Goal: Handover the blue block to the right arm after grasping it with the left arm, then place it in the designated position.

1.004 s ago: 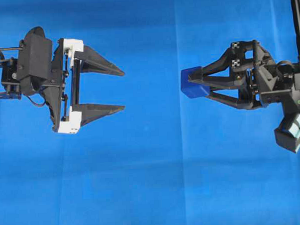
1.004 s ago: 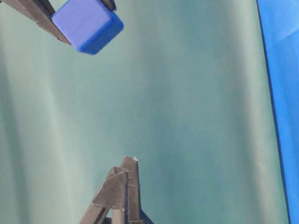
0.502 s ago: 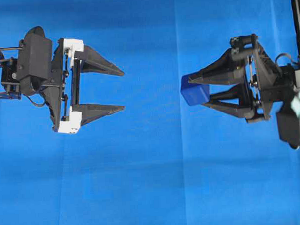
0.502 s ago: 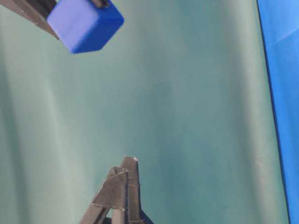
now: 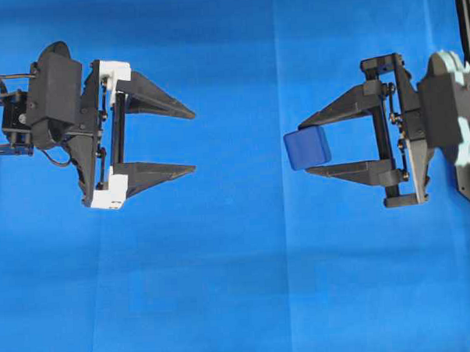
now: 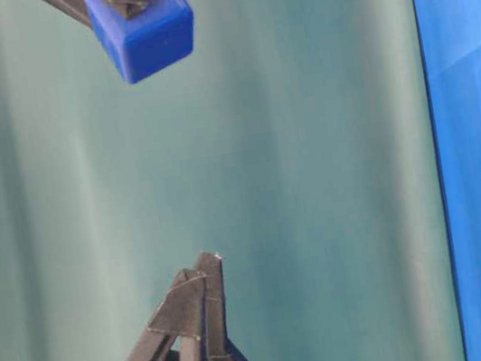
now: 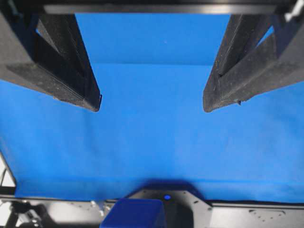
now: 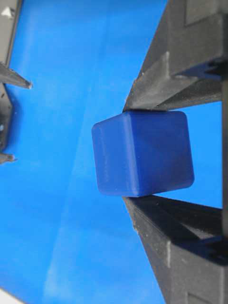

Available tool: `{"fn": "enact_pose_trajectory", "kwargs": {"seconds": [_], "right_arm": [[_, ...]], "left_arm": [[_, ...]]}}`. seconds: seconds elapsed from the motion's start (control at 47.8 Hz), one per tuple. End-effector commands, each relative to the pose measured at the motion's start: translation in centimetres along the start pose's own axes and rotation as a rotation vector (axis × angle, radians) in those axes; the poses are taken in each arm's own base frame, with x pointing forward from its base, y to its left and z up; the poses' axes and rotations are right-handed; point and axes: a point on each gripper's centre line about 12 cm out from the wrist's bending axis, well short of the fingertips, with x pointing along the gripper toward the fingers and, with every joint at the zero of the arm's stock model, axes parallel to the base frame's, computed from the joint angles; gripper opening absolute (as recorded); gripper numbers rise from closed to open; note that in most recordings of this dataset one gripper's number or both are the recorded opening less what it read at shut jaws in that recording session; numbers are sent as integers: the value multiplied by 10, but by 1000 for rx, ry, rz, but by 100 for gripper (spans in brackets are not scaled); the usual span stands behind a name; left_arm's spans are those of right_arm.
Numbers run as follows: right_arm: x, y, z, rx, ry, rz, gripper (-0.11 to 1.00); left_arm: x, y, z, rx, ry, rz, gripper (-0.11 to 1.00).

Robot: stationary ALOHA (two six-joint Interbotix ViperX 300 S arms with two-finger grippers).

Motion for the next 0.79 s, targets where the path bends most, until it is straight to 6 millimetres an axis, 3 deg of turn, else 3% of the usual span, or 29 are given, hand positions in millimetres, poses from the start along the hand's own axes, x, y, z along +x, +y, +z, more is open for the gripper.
{"fn": "enact_pose_trajectory", "kwargs": {"seconds": [0.0,0.774], "right_arm": [[-3,1,10,40,-42,8,38],[-3,1,11,53,-46,9,38]], "left_arm": [[-2,-2,11,1,-40,-6,90],[-2,-4,12,1,-41,-11,90]]}}
